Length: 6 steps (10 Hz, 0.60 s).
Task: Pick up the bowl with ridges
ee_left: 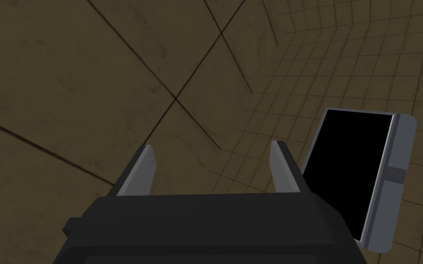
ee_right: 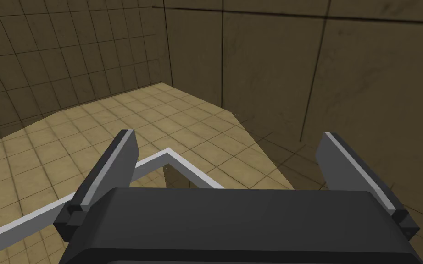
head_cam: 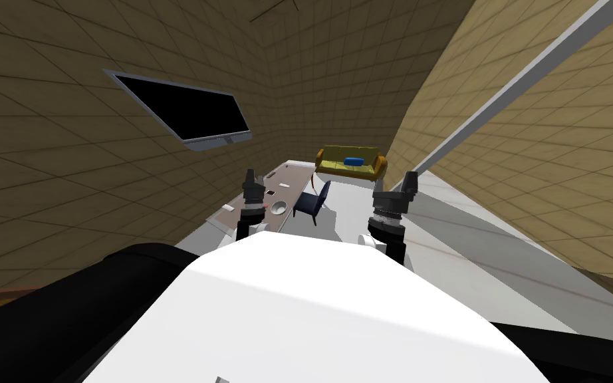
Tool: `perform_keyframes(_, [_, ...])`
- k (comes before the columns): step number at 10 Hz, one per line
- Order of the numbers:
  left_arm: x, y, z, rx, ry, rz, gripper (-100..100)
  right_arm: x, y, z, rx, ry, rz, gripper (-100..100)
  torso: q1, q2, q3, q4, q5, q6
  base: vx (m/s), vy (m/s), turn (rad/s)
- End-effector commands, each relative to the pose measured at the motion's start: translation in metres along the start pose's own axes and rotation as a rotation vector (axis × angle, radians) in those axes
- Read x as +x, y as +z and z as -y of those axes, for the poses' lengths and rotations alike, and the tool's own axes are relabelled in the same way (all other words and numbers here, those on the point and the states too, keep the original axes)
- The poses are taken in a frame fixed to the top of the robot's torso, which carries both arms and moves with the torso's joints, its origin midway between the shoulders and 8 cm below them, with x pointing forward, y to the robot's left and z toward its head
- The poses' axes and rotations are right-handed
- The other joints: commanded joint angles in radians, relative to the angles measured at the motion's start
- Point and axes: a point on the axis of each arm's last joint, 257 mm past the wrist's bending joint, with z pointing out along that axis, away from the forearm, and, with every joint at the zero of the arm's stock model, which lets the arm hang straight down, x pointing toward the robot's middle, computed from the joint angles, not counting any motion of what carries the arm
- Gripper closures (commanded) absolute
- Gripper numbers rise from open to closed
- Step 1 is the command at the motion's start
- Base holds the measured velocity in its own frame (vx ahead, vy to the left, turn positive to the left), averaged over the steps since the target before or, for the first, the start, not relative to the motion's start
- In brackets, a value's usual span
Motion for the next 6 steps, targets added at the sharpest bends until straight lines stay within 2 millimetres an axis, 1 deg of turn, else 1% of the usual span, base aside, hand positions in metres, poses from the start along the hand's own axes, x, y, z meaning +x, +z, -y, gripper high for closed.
perform_keyframes(1, [0.0,-0.001,-0.019,-0.047,0.017,-0.021,-100,0.0,0.0,0.0,0.0,0.0,0.0,0,0.0,0.0,0.0,0.0,0.0,0.0,0.079,-0.063,-0.016])
perform_keyframes(3, [-0.001,-0.003,-0.039,-0.098,0.032,-0.035,-100,0.0,0.0,0.0,0.0,0.0,0.0,0,-0.006,-0.008,-0.004,-0.002,-0.001,0.0,0.139,-0.104,0.0])
perform_keyframes(6, [-0.008,-0.008,-0.079,-0.203,0.052,-0.046,-100,0.0,0.0,0.0,0.0,0.0,0.0,0,-0.006,-0.008,-0.004,-0.002,-0.001,0.0,0.117,-0.093,0.004])
